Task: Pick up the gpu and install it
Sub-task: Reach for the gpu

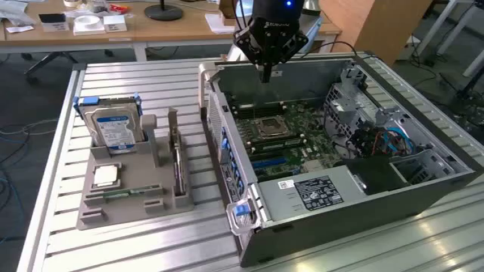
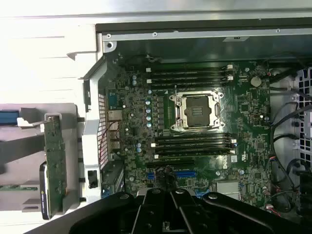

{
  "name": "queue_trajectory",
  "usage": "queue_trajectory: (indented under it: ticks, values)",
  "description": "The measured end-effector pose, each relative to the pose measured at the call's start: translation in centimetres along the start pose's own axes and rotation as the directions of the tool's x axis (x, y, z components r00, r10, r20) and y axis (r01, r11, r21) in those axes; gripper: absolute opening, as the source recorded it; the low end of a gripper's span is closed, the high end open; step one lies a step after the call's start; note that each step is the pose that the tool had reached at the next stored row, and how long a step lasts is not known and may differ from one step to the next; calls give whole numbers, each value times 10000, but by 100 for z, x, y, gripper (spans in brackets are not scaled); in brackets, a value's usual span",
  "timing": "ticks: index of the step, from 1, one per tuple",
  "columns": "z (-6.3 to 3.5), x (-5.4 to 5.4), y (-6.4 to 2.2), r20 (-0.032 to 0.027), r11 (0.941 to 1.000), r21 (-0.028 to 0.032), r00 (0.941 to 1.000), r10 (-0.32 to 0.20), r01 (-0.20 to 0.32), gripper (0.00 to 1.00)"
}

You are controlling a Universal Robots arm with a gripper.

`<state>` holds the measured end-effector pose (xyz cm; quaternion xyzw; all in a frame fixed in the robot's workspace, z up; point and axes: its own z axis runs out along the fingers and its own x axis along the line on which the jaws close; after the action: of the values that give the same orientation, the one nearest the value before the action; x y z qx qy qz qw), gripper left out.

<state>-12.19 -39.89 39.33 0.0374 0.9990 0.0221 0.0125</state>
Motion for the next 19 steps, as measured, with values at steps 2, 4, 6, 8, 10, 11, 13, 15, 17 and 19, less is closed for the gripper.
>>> queue_trajectory:
  ticks: [2,4,6,8,10,11,13,15,17,19]
  values:
    - [0,0,0,0,10000,0,10000,0,0,11]
    - [0,0,0,0,10000,-1,10000,0,0,11]
    - [0,0,0,0,10000,-1,10000,0,0,11]
    - [0,0,0,0,10000,0,10000,0,0,11]
    - [0,2,0,1,10000,-1,10000,0,0,11]
    - [1,5,0,1,10000,-1,10000,2,-2,11]
    - [0,15,-1,0,10000,-2,10000,1,-1,11]
    - [-1,37,-3,0,10000,1,10000,0,0,11]
    - [0,55,-4,1,10000,-1,10000,1,-1,11]
    - [0,72,-6,0,10000,0,10000,0,0,11]
